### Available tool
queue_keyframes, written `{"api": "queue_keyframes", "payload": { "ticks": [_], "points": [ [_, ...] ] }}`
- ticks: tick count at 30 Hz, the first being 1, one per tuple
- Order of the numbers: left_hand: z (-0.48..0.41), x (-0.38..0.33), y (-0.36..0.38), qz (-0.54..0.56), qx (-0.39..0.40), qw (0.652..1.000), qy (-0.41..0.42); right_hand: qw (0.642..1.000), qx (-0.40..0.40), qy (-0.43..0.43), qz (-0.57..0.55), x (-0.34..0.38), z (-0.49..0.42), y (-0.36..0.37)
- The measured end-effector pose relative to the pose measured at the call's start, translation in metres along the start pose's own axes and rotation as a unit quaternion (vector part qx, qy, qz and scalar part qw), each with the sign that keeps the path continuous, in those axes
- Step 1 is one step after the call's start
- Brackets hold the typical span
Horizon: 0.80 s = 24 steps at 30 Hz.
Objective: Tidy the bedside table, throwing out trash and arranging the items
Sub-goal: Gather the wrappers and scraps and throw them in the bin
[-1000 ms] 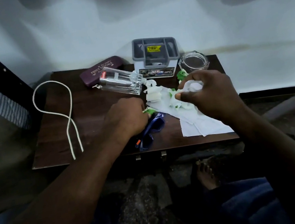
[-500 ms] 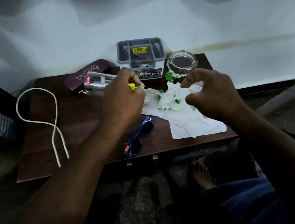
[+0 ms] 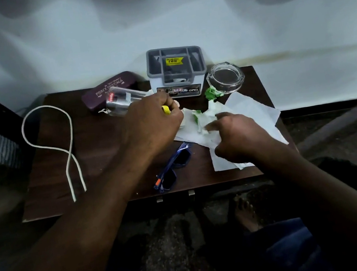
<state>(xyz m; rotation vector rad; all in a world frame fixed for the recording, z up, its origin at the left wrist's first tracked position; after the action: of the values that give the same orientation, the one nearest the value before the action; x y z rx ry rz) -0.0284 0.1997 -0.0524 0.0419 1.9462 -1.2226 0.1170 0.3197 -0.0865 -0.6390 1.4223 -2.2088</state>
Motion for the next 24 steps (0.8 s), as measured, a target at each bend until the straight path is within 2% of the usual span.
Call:
{"api": "queue_keyframes", "payload": {
  "ticks": [2, 5, 9, 14, 17, 19, 21, 24],
  "points": [
    [0.000, 0.002, -0.002, 0.001, -0.002, 1.000, 0.005, 0.999, -0.046, 0.008, -0.017, 0.000, 0.000, -0.007],
    [-0.001, 0.008, -0.006, 0.015, -0.006, 1.000, -0.004, 0.987, -0.118, 0.020, -0.103, -0.001, 0.003, -0.025],
    [-0.001, 0.013, -0.009, 0.033, 0.002, 0.999, -0.009, 0.949, -0.119, 0.032, -0.289, -0.001, 0.007, -0.042],
    [-0.001, 0.014, -0.008, 0.011, 0.020, 1.000, -0.005, 0.921, -0.159, 0.003, -0.355, 0.005, 0.013, -0.050],
    [0.000, 0.013, -0.005, 0.015, 0.032, 0.999, 0.002, 0.917, -0.120, 0.024, -0.379, 0.003, 0.008, -0.047],
    [0.003, 0.011, -0.001, 0.029, 0.051, 0.998, 0.009, 0.898, -0.072, 0.029, -0.433, 0.005, 0.006, -0.044],
    [0.005, 0.007, 0.005, 0.047, 0.081, 0.995, 0.016, 0.864, -0.016, 0.018, -0.503, 0.010, 0.006, -0.041],
    [0.011, 0.001, 0.015, 0.078, 0.126, 0.989, 0.023, 0.786, 0.066, 0.020, -0.615, 0.017, 0.004, -0.038]
  ]
}}
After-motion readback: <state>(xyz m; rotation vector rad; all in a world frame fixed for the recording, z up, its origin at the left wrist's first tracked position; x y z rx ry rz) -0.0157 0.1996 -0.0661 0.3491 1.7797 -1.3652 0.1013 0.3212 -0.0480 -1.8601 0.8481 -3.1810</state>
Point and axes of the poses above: each hand's wrist, its own z-axis away from the middle knuckle, its own y-axis out of the palm, x = y × z, the point moved 5 cm from there along -z, towards the middle knuckle, and after that the axes turned 12 degrees about y, right-handed, at the moved point
